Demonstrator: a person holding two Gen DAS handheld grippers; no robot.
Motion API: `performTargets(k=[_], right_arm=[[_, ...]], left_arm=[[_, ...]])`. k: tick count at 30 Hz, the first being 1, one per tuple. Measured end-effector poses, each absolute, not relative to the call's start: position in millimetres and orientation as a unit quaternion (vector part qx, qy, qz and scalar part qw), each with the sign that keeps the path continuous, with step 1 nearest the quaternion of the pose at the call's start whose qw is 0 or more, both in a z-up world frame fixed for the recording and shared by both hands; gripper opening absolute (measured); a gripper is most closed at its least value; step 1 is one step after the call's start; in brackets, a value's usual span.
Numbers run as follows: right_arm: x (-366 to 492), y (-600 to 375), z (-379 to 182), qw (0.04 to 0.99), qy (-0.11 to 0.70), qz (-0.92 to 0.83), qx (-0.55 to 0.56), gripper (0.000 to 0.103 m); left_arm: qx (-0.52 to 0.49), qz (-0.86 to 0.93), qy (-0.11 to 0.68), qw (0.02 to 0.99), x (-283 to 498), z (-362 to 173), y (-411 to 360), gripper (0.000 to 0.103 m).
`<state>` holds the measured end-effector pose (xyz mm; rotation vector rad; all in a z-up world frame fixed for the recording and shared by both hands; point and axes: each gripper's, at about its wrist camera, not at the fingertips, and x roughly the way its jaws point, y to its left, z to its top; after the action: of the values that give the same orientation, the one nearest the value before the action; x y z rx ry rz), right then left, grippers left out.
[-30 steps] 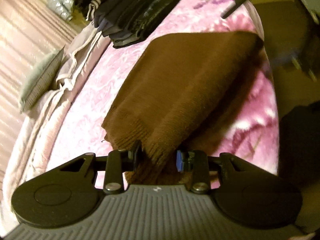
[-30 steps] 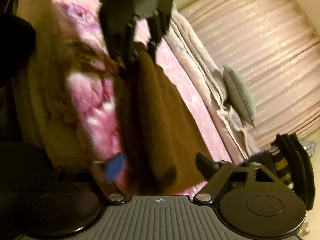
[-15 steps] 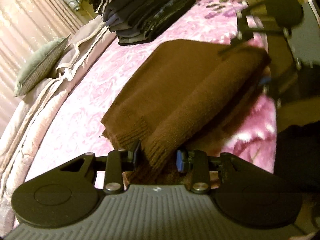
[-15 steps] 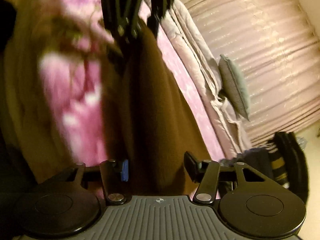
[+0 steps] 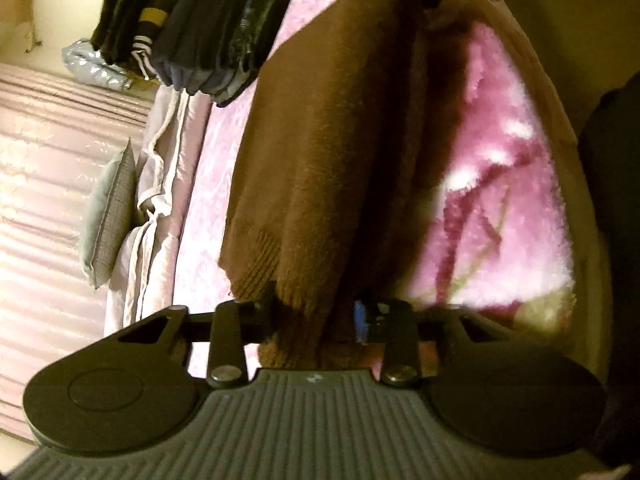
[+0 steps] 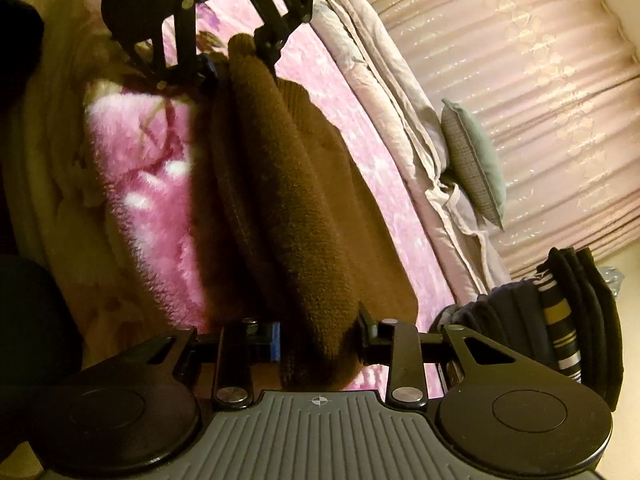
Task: Fold clothes
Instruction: 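Lift the brown vest off the sheet with both grippers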
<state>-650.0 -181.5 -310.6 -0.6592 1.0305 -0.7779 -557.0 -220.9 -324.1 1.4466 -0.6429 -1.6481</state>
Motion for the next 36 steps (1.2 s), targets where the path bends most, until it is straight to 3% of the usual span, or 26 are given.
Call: performTargets(k=[36], right_arm=[[-660,-181,-315,0.760,0.481,-0.339,-0.276,0.032]], left_arm=[[0.599,-0.658,-0.248,0.383,-568,-319,-217,0.021]])
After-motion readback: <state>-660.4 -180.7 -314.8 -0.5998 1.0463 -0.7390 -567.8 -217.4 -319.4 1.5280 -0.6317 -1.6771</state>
